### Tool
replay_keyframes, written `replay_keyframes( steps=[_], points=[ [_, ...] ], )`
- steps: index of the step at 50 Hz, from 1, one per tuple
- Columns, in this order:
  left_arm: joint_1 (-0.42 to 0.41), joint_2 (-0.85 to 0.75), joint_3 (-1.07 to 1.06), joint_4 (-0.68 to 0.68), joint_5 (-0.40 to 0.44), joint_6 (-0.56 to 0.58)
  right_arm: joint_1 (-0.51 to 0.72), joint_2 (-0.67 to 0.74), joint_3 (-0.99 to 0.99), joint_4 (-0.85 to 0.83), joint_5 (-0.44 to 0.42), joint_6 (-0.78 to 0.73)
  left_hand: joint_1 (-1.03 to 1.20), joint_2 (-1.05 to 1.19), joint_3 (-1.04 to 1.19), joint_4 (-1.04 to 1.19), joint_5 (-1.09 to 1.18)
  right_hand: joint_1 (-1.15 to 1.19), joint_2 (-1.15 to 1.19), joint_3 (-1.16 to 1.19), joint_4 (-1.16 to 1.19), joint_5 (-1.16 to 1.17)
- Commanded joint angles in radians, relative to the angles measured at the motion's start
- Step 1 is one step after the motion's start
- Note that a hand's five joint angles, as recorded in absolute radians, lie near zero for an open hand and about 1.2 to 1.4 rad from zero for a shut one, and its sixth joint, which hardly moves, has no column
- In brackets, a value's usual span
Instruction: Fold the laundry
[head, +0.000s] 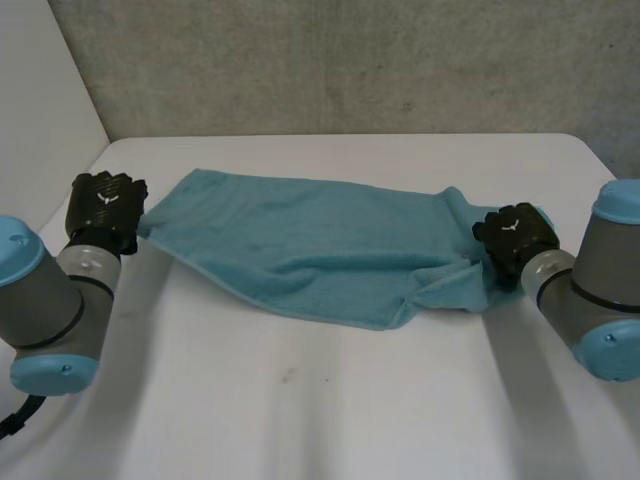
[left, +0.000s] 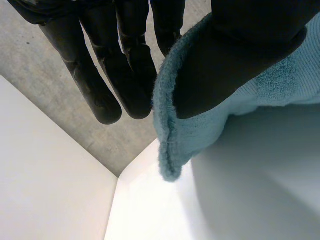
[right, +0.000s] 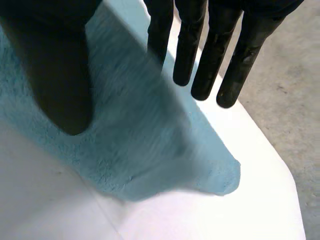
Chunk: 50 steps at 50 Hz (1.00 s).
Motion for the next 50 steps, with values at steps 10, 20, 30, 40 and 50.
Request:
replay_keyframes(
  steps=[10, 20, 30, 40, 50],
  points=[
    [0.012, 0.020, -0.028, 0.000, -0.002, -0.003, -0.082, -0.219, 0.173, -0.003, -0.050, 0.346, 0.208, 0.178, 0.179, 0.179, 0.188, 0.098, 0.006, 0.012, 0.013, 0.001],
    [0.014, 0.020, -0.030, 0.001, -0.002, -0.003, -0.122, -0.213, 0.230, -0.003, -0.155, 0.345, 0.208, 0.178, 0.179, 0.179, 0.188, 0.183, 0.092, 0.097, 0.098, 0.087],
    [0.018, 0.020, -0.035, 0.001, -0.003, -0.003, -0.140, -0.182, 0.238, -0.045, -0.147, 0.349, 0.208, 0.178, 0.179, 0.179, 0.188, 0.825, 0.733, 0.739, 0.740, 0.729],
    [0.017, 0.092, -0.047, -0.032, -0.010, 0.002, -0.172, -0.271, 0.183, -0.034, -0.081, 0.343, 0.208, 0.178, 0.179, 0.179, 0.188, 0.825, 0.734, 0.739, 0.740, 0.729],
    [0.069, 0.493, -0.009, -0.305, 0.004, -0.008, -0.266, -0.561, 0.007, 0.387, -0.093, 0.147, 0.208, 0.178, 0.179, 0.179, 0.188, 0.825, 0.734, 0.739, 0.740, 0.729]
  ],
)
